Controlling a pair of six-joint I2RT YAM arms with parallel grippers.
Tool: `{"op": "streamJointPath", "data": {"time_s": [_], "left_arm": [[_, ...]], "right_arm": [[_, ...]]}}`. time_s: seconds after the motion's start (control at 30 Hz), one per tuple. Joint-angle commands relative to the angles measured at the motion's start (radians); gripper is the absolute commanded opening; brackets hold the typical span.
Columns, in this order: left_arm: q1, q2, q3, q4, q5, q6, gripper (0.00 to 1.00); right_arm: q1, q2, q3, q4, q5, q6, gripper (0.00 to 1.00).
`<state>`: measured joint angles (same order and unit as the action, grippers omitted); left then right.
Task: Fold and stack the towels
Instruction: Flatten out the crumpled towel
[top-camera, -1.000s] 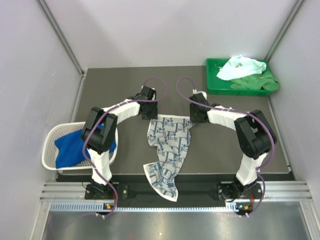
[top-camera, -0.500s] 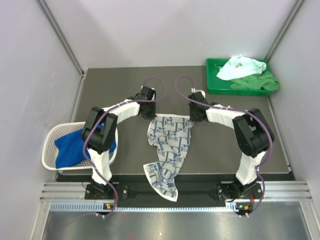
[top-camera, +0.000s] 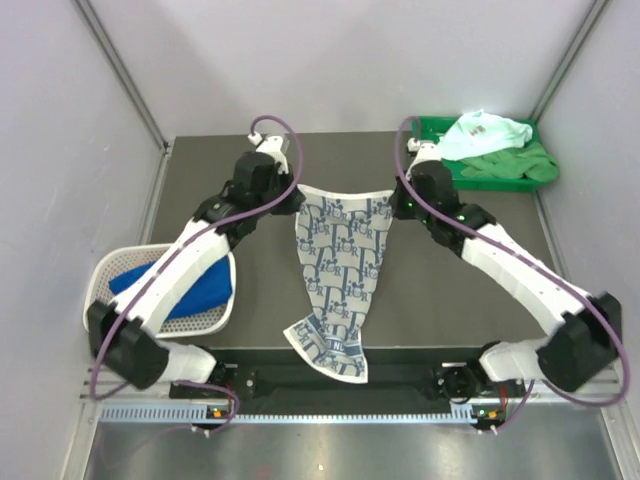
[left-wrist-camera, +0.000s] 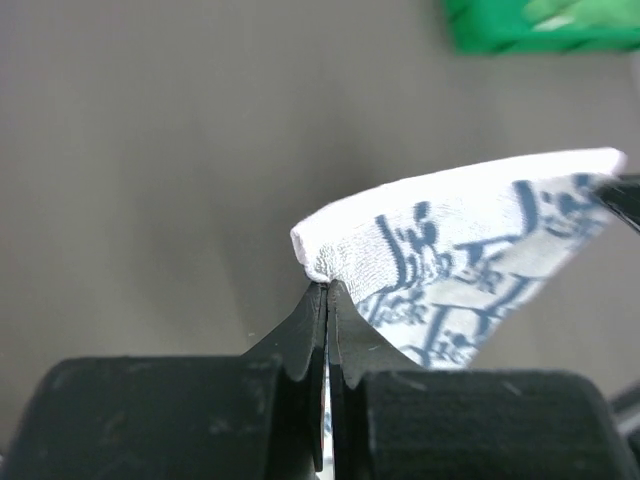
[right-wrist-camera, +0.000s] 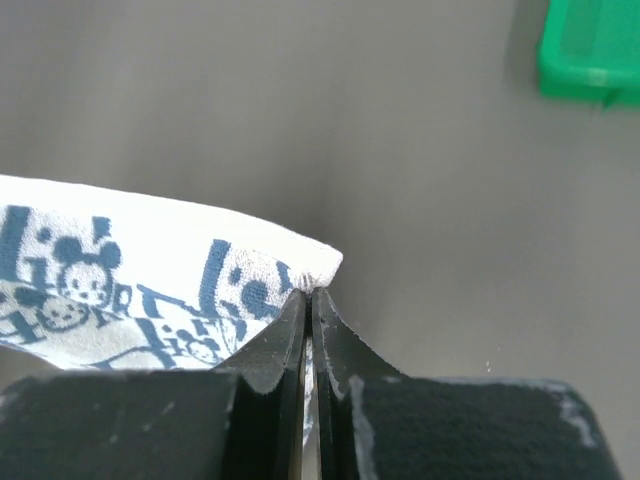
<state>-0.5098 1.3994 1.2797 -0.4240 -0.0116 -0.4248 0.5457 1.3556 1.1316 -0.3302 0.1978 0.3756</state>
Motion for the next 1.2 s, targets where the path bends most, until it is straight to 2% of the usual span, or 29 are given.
{"op": "streamJointPath", "data": {"time_s": [0.0, 0.1, 0.33, 0.57, 0.67, 0.87, 0.97, 1.07, 1.1, 1.17], "left_arm": [[-0.032, -0.143, 0.009, -0.056, 0.006, 0.038, 0.00], [-0.071, -0.240, 0.072, -0.117, 0.048, 0.063, 0.00], [-0.087, -0.436, 0.179, -0.173, 0.108, 0.051, 0.00], [-0.087, -0.502, 0.274, -0.173, 0.183, 0.005, 0.00], [-0.085, -0.504, 0.306, -0.173, 0.168, -0.008, 0.00], [-0.087, -0.464, 0.247, -0.099, 0.070, -0.015, 0.00], [-0.085, -0.373, 0.254, -0.049, 0.021, 0.012, 0.00], [-0.072, -0.231, 0.325, -0.021, -0.056, 0.055, 0.00], [-0.024, -0.196, 0.352, 0.008, -0.050, 0.054, 0.00], [0.060, -0.084, 0.363, 0.053, 0.060, 0.011, 0.00]], "right_arm": [[0.045, -0.140, 0.065, -0.061, 0.022, -0.050, 0.00], [0.094, -0.232, 0.127, -0.116, 0.046, -0.073, 0.00], [0.191, -0.406, 0.275, -0.234, 0.101, -0.095, 0.00], [0.217, -0.498, 0.398, -0.302, 0.029, -0.093, 0.00], [0.217, -0.503, 0.431, -0.320, 0.032, -0.096, 0.00], [0.215, -0.428, 0.436, -0.300, 0.087, -0.130, 0.00], [0.182, -0.334, 0.477, -0.273, 0.103, -0.162, 0.00], [0.067, -0.163, 0.539, -0.221, -0.003, -0.176, 0.00], [-0.007, -0.120, 0.569, -0.208, -0.073, -0.175, 0.00], [-0.074, -0.032, 0.595, -0.152, -0.148, -0.161, 0.00]]}}
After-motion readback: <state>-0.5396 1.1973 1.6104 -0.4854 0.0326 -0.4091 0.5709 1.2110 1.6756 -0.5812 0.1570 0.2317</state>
